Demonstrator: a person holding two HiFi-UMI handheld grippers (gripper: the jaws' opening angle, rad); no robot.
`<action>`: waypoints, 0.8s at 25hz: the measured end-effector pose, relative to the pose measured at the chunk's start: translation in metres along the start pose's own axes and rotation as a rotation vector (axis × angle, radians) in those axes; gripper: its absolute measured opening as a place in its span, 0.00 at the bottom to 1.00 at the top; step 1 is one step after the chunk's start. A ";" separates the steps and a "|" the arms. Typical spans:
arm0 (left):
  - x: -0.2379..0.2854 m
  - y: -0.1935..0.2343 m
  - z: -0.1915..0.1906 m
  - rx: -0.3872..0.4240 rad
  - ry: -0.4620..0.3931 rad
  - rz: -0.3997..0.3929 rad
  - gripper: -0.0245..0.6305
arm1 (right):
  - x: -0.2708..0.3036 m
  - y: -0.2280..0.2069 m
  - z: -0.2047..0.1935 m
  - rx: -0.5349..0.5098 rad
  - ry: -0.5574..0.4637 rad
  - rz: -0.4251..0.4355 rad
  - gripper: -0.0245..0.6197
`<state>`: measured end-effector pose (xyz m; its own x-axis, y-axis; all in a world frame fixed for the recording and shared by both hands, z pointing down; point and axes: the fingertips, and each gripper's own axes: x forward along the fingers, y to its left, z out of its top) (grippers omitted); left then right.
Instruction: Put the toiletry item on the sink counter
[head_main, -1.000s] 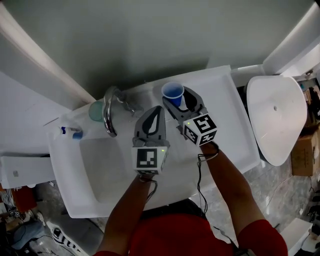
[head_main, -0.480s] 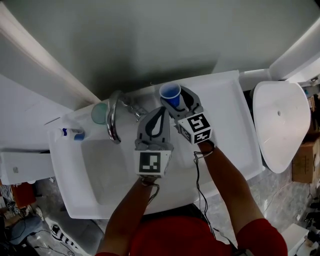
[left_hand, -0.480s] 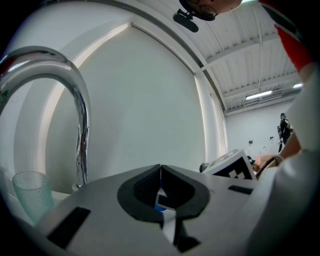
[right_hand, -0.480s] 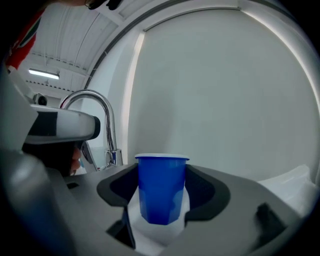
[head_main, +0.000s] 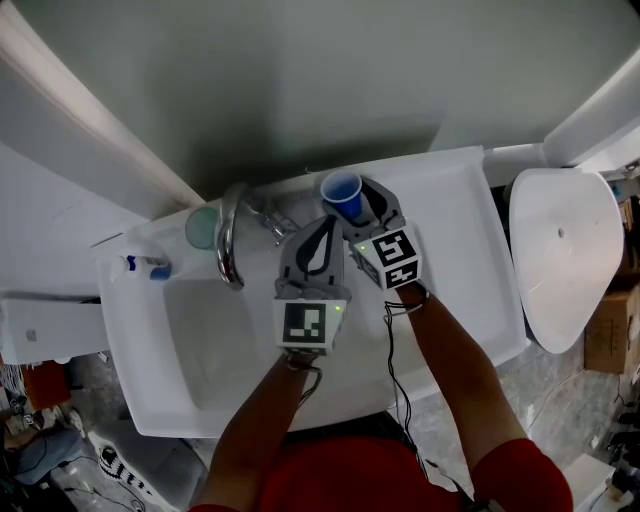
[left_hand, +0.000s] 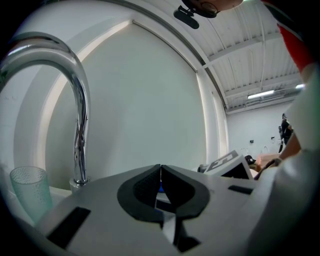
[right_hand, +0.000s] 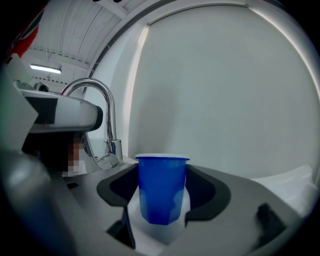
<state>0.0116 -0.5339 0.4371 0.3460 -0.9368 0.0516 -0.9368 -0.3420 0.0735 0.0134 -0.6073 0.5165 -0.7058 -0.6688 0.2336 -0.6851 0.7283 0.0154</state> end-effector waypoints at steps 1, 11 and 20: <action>0.000 -0.001 -0.001 0.006 0.003 0.001 0.06 | 0.000 -0.001 -0.001 0.004 -0.001 0.001 0.49; 0.003 0.003 -0.002 -0.002 0.027 0.009 0.06 | 0.009 0.001 -0.010 -0.012 0.029 0.008 0.49; 0.003 0.004 -0.007 0.007 0.017 0.006 0.06 | 0.004 0.004 -0.013 0.014 0.023 0.021 0.49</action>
<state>0.0091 -0.5379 0.4441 0.3414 -0.9374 0.0689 -0.9391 -0.3372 0.0663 0.0107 -0.6050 0.5305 -0.7159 -0.6496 0.2558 -0.6726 0.7400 -0.0031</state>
